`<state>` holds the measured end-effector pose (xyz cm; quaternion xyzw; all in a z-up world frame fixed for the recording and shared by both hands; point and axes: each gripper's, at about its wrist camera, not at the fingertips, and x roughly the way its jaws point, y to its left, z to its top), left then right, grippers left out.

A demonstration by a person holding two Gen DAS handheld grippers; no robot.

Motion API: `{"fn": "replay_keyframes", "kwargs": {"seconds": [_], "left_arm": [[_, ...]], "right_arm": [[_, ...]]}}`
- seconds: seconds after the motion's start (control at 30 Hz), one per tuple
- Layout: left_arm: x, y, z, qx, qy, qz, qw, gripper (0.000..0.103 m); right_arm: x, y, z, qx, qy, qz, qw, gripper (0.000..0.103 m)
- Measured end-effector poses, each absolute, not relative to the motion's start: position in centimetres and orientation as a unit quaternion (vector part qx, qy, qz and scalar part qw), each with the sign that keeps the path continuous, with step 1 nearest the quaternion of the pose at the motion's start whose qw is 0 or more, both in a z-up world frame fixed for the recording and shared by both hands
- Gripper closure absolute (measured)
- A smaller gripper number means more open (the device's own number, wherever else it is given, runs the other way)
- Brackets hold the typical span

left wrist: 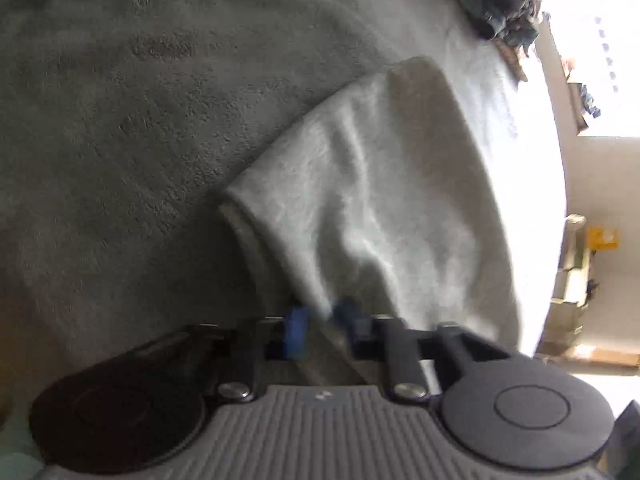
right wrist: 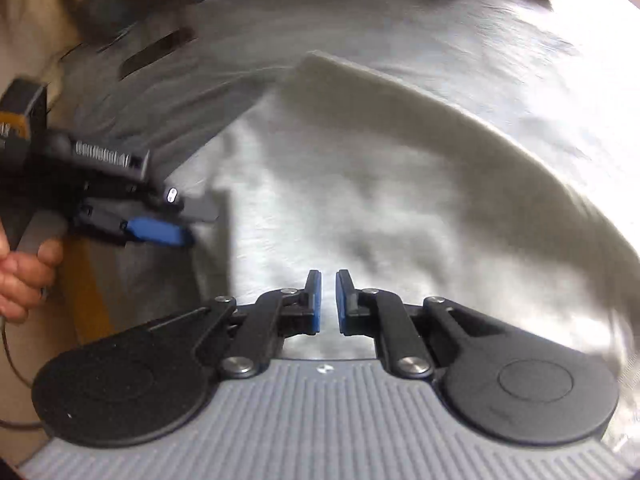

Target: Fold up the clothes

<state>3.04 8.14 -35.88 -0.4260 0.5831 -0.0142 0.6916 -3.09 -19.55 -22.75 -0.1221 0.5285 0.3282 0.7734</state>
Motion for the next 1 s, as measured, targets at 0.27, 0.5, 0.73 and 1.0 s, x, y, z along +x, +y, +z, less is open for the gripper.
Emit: {"fn": "replay_keyframes", "kwargs": {"seconds": [0.27,0.5,0.73,1.0], "left_arm": [[3.0,9.3,-35.3,-0.413,0.596,-0.056,0.686,0.084],[3.0,13.0,-32.8,-0.377,0.577,-0.05,0.723,0.054],[6.1,13.8,-34.8,-0.337,0.599,-0.055,0.725,0.052],[8.2,14.1,-36.9,-0.368,0.606,-0.125,0.694,0.038]], "right_arm": [[-4.2,-19.9,-22.1,-0.1,0.536,0.323,0.774,0.095],[-9.4,-19.7,-22.0,-0.222,0.452,0.444,0.741,0.052],[-12.9,-18.1,-25.4,-0.433,0.323,0.537,0.648,0.053],[-4.7,-19.2,-24.4,-0.214,0.451,0.499,0.708,0.087]]}}
